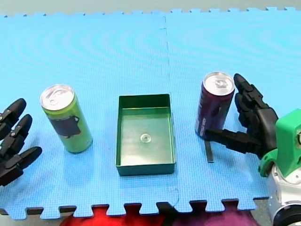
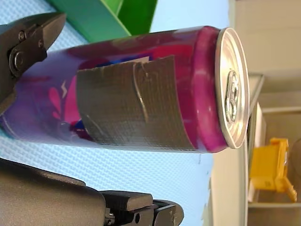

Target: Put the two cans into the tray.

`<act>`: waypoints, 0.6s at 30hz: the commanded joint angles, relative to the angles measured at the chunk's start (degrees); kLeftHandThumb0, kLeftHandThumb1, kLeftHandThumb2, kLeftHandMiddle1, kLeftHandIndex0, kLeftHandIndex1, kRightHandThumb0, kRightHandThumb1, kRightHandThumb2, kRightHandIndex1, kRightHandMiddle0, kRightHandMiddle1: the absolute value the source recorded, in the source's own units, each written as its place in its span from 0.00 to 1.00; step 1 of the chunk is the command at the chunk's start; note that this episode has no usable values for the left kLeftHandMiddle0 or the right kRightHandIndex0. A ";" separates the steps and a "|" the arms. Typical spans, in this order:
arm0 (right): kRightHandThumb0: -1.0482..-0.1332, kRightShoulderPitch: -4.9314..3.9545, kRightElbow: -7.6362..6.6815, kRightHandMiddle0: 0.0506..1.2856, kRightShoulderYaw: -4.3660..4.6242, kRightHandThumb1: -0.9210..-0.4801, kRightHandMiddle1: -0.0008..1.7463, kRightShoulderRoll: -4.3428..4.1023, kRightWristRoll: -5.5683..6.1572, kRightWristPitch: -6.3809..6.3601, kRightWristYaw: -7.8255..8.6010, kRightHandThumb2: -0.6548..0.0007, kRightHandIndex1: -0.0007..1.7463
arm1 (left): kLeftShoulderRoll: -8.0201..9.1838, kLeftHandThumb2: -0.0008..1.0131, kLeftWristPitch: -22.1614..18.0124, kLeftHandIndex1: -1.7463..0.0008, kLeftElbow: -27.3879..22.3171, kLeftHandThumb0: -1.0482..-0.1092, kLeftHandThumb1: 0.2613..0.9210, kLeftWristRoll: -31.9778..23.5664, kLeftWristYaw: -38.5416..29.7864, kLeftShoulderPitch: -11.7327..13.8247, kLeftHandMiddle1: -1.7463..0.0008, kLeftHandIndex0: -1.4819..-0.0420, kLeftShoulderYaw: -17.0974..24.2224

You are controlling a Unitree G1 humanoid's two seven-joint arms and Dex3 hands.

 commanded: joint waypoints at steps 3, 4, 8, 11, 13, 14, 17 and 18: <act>0.49 -0.97 0.12 0.06 0.01 0.82 0.00 -0.02 -0.08 0.60 0.10 1.00 0.00 | 0.26 0.25 0.43 1.00 -0.55 0.00 1.00 -0.10 0.07 0.25 1.00 0.91 -0.13; 0.50 -1.10 0.12 0.06 0.04 0.82 0.00 0.03 -0.10 0.69 0.10 1.00 0.00 | 0.26 0.25 0.49 1.00 -0.60 0.00 1.00 -0.10 0.10 0.28 1.00 0.91 -0.15; 0.50 -1.35 -0.01 0.06 0.15 0.82 0.00 0.20 -0.17 0.89 0.05 1.00 0.00 | 0.21 0.26 0.65 1.00 -0.53 0.00 1.00 -0.13 0.18 0.25 1.00 0.91 -0.17; 0.51 -1.43 -0.16 0.06 0.28 0.82 0.00 0.37 -0.23 0.90 -0.02 1.00 0.00 | 0.33 0.26 0.73 1.00 0.02 0.00 1.00 -0.27 -0.10 0.01 1.00 0.91 -0.03; 0.51 -1.50 -0.21 0.06 0.39 0.82 0.00 0.44 -0.30 0.87 -0.06 1.00 0.00 | 0.35 0.26 0.74 1.00 0.54 0.00 1.00 -0.31 -0.26 -0.23 1.00 0.91 0.05; 0.50 -1.52 -0.22 0.06 0.43 0.82 0.00 0.48 -0.33 0.86 -0.09 1.00 0.00 | 0.36 0.26 0.72 1.00 0.74 0.00 1.00 -0.32 -0.31 -0.32 1.00 0.91 0.09; 0.50 -1.58 -0.27 0.06 0.52 0.82 0.00 0.65 -0.41 0.77 -0.16 1.00 0.00 | 0.29 0.26 0.69 1.00 1.24 0.00 1.00 -0.34 -0.42 -0.56 1.00 0.91 0.22; 0.50 -1.59 -0.30 0.06 0.56 0.82 0.00 0.72 -0.45 0.75 -0.20 1.00 0.00 | 0.27 0.26 0.68 1.00 1.37 0.00 1.00 -0.37 -0.47 -0.63 1.00 0.91 0.28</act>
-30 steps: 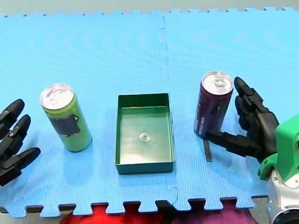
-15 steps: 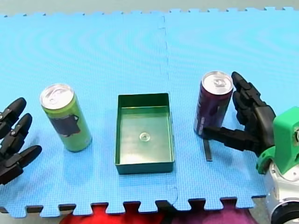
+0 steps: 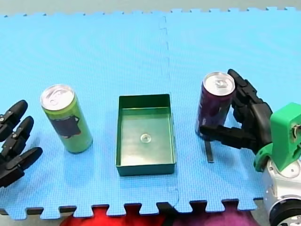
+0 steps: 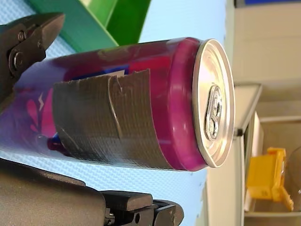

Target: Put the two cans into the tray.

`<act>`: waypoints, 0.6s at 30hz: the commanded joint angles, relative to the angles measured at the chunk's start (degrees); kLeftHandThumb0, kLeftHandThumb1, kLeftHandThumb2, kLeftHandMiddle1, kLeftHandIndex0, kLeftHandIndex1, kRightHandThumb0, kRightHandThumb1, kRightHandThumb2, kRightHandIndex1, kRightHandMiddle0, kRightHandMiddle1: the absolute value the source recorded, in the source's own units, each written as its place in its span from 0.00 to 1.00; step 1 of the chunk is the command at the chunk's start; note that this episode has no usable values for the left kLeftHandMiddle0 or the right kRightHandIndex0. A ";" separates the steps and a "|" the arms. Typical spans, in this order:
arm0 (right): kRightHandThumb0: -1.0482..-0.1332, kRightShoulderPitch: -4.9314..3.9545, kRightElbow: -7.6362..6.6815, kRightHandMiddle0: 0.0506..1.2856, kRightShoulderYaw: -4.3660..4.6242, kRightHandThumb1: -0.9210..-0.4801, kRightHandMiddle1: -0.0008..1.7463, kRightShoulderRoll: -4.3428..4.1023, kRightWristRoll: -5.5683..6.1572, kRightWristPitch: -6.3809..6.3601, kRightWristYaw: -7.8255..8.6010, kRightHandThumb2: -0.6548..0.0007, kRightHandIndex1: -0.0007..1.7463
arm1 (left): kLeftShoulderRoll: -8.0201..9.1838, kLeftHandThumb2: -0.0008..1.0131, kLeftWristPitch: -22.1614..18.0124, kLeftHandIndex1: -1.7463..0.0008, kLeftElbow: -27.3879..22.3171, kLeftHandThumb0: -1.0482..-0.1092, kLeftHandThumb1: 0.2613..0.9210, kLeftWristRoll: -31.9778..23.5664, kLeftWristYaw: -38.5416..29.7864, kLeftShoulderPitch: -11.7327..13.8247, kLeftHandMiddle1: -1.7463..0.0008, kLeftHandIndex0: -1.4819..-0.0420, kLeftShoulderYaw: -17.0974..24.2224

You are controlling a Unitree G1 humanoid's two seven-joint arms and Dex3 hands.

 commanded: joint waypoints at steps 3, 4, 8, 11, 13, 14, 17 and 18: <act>0.49 -0.35 -0.27 0.06 0.19 0.82 0.00 0.28 -0.23 -0.13 -0.32 1.00 0.00 | 0.22 0.25 0.00 1.00 0.74 0.00 1.00 -0.42 -0.31 -0.41 1.00 0.91 0.38; 0.49 -0.37 -0.30 0.06 0.25 0.82 0.00 0.36 -0.28 -0.15 -0.37 1.00 0.00 | 0.19 0.25 0.00 1.00 0.87 0.00 1.00 -0.46 -0.39 -0.46 1.00 0.91 0.44; 0.48 -0.37 -0.46 0.06 0.45 0.82 0.00 0.71 -0.41 -0.25 -0.41 1.00 0.00 | 0.19 0.24 0.05 1.00 1.53 0.00 1.00 -0.77 -1.08 -0.66 1.00 0.91 0.82; 0.47 -0.32 -0.58 0.06 0.60 0.81 0.00 0.89 -0.51 -0.34 -0.38 1.00 0.00 | 0.27 0.24 0.06 1.00 2.21 0.00 1.00 -1.07 -1.69 -0.93 1.00 0.91 1.13; 0.47 -0.29 -0.73 0.06 0.71 0.81 0.00 0.99 -0.55 -0.43 -0.35 1.00 0.00 | 0.27 0.23 -0.08 1.00 2.55 0.00 1.00 -1.24 -2.01 -1.07 1.00 0.91 1.32; 0.47 -0.30 -0.79 0.06 0.76 0.81 0.00 1.04 -0.57 -0.45 -0.36 1.00 0.00 | 0.27 0.23 -0.17 1.00 2.62 0.00 1.00 -1.33 -2.15 -1.10 1.00 0.91 1.40; 0.46 -0.35 -0.95 0.06 0.84 0.81 0.00 1.12 -0.57 -0.43 -0.45 1.00 0.00 | 0.25 0.23 -0.30 1.00 2.66 0.00 1.00 -1.48 -2.48 -1.11 1.00 0.91 1.58; 0.46 -0.37 -1.02 0.06 0.88 0.81 0.00 1.17 -0.59 -0.45 -0.53 1.00 0.00 | 0.27 0.23 -0.29 1.00 2.60 0.00 1.00 -1.52 -2.60 -1.08 1.00 0.91 1.65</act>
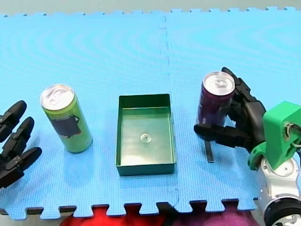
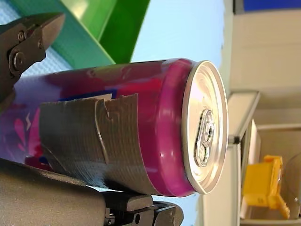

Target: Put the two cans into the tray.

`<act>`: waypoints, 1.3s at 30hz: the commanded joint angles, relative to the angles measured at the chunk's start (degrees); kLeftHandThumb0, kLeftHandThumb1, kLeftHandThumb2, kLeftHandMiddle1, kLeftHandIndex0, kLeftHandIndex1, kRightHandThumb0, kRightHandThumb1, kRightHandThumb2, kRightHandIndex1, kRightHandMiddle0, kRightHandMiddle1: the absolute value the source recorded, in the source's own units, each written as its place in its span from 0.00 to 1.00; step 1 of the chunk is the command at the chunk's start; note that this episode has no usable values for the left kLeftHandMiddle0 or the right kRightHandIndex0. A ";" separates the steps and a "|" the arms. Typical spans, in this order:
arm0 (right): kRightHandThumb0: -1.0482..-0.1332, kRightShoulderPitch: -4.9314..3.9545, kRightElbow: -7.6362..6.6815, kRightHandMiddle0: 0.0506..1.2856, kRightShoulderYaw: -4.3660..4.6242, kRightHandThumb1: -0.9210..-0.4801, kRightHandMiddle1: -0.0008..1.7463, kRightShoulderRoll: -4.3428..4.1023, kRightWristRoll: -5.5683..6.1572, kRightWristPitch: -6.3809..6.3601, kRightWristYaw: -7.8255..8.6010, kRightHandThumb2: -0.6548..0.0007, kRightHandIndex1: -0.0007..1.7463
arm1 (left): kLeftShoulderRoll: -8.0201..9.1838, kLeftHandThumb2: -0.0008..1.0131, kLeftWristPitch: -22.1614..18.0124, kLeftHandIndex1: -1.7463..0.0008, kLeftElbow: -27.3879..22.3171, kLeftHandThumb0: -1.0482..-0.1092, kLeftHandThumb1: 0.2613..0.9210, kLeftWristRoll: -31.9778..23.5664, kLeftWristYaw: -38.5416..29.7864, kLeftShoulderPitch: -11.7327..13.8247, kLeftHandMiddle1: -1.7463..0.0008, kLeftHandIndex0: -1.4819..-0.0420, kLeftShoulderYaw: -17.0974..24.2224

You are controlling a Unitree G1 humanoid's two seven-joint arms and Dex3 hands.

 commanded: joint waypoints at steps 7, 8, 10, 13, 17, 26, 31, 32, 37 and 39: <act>0.47 -0.51 -0.32 0.05 0.04 0.79 0.00 0.13 0.06 -0.16 -0.38 1.00 0.00 | 0.36 0.21 -0.01 1.00 -0.48 0.00 1.00 -0.53 -0.81 0.21 1.00 0.91 0.57; 0.47 -0.54 -0.32 0.05 0.03 0.79 0.00 0.15 0.08 -0.13 -0.38 1.00 0.00 | 0.38 0.21 0.09 1.00 -0.54 0.00 1.00 -0.58 -0.89 0.25 1.00 0.91 0.61; 0.47 -0.58 -0.33 0.05 0.03 0.79 0.00 0.17 0.07 -0.09 -0.44 1.00 0.00 | 0.41 0.21 0.24 1.00 -0.67 0.00 1.00 -0.64 -1.01 0.32 1.00 0.91 0.66; 0.47 -0.70 -0.32 0.05 0.03 0.79 0.00 0.22 0.05 -0.02 -0.60 1.00 0.00 | 0.44 0.20 0.56 1.00 -0.87 0.00 1.00 -0.74 -1.23 0.41 1.00 0.91 0.70; 0.48 -0.95 -0.33 0.05 0.00 0.78 0.00 0.28 0.12 0.18 -0.71 1.00 0.00 | 0.47 0.20 0.98 1.00 -1.18 0.00 1.00 -0.90 -1.44 0.50 1.00 0.91 0.73; 0.49 -1.46 -0.28 0.05 -0.02 0.78 0.00 0.36 0.11 0.65 -0.87 1.00 0.00 | 0.34 0.19 1.37 1.00 -1.77 0.00 1.00 -0.80 -1.15 0.77 1.00 0.91 0.65; 0.49 -1.62 -0.19 0.05 -0.05 0.77 0.00 0.36 0.14 0.72 -0.88 1.00 0.00 | 0.33 0.19 1.55 1.00 -1.97 0.00 1.00 -0.86 -1.16 0.84 1.00 0.91 0.64; 0.49 -1.65 -0.20 0.05 -0.06 0.77 0.00 0.36 0.16 0.75 -0.87 1.00 0.00 | 0.33 0.19 1.60 1.00 -1.97 0.00 1.00 -0.88 -1.18 0.84 1.00 0.91 0.65; 0.49 -1.78 -0.25 0.05 -0.08 0.77 0.00 0.35 0.16 0.93 -0.87 1.00 0.00 | 0.31 0.19 1.71 1.00 -1.97 0.00 1.00 -0.92 -1.16 0.83 1.00 0.91 0.70; 0.49 -1.89 -0.22 0.05 -0.03 0.77 0.00 0.37 0.09 1.02 -0.96 1.00 0.00 | 0.32 0.19 1.77 1.00 -2.10 0.00 1.00 -0.94 -1.16 0.90 1.00 0.91 0.71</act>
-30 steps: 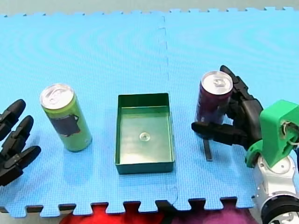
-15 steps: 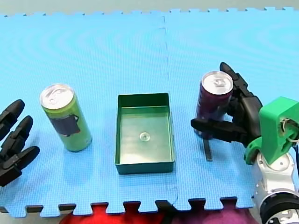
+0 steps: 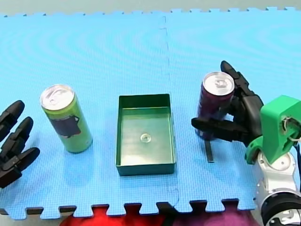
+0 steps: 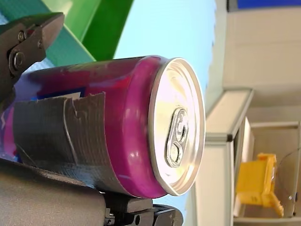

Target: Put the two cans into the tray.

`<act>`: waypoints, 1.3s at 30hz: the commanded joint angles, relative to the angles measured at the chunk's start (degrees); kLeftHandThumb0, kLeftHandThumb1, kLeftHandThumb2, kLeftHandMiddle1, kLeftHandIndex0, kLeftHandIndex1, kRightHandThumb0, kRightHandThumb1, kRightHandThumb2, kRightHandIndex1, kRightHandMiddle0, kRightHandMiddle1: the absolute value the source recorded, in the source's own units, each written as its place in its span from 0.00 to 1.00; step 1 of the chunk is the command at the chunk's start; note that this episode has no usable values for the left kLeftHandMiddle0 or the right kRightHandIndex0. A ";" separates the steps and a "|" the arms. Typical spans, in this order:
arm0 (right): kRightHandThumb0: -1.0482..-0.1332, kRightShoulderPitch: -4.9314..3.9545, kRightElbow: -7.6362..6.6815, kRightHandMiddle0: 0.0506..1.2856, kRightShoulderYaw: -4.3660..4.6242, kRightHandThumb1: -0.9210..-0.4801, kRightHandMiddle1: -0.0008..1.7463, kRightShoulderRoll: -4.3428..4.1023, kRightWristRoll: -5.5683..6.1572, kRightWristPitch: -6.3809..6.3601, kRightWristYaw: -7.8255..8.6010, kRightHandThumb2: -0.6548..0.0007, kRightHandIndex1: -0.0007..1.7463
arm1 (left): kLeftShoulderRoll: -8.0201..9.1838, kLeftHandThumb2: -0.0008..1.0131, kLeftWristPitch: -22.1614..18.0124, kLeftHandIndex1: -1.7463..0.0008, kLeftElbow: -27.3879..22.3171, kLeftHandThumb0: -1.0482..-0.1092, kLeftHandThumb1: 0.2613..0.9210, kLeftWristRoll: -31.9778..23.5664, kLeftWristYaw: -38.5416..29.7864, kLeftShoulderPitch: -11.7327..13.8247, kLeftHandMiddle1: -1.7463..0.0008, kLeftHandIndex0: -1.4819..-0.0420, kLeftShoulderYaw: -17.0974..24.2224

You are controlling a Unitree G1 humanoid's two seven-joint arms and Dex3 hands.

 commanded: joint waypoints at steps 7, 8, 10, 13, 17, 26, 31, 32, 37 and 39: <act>0.49 -0.90 0.30 0.05 0.13 0.77 0.00 -0.05 -0.24 0.51 -0.61 1.00 0.00 | 0.29 0.18 0.67 1.00 -0.79 0.00 1.00 -0.35 0.30 0.48 1.00 0.91 0.12; 0.49 -0.96 0.34 0.05 0.13 0.76 0.00 -0.02 -0.24 0.53 -0.63 1.00 0.00 | 0.26 0.18 0.74 1.00 -0.96 0.00 1.00 -0.37 0.37 0.58 1.00 0.91 0.11; 0.49 -1.09 0.41 0.05 0.09 0.76 0.00 0.00 -0.19 0.61 -0.63 1.00 0.00 | 0.23 0.18 0.87 1.00 -1.25 0.00 1.00 -0.36 0.53 0.72 1.00 0.91 0.08; 0.49 -1.20 0.50 0.05 0.05 0.76 0.00 0.00 -0.16 0.74 -0.60 1.00 0.00 | 0.23 0.18 1.06 1.00 -1.61 0.00 1.00 -0.33 0.77 0.85 1.00 0.91 0.01; 0.50 -1.31 0.71 0.05 0.03 0.76 0.00 0.00 -0.20 0.87 -0.63 1.00 0.00 | 0.19 0.18 1.23 1.00 -2.17 0.00 1.00 -0.33 0.96 1.10 1.00 0.91 -0.10; 0.50 -1.55 1.10 0.06 0.11 0.76 0.00 0.04 -0.38 1.27 -1.10 1.00 0.00 | 0.10 0.18 1.77 1.00 -3.35 0.00 1.00 -0.63 1.07 1.74 1.00 0.91 -0.11; 0.50 -1.79 1.31 0.06 0.13 0.76 0.00 0.03 -0.53 1.48 -1.29 1.00 0.00 | 0.00 0.18 1.95 1.00 -3.85 0.00 1.00 -0.69 1.14 1.95 1.00 0.90 -0.17; 0.50 -1.81 1.34 0.06 0.13 0.76 0.00 0.03 -0.56 1.48 -1.32 1.00 0.00 | -0.04 0.18 2.01 1.00 -4.04 0.00 1.00 -0.68 1.23 2.03 1.00 0.91 -0.20; 0.50 -1.83 1.37 0.06 0.18 0.76 0.00 0.11 -0.76 1.42 -1.57 1.00 0.00 | -0.02 0.19 2.42 1.00 -4.39 0.00 1.00 -0.70 1.62 2.19 1.00 0.91 -0.25; 0.50 -1.87 1.39 0.06 0.19 0.76 0.00 0.12 -0.83 1.47 -1.65 1.00 0.00 | 0.00 0.19 2.48 1.00 -4.48 0.00 1.00 -0.74 1.64 2.25 1.00 0.91 -0.25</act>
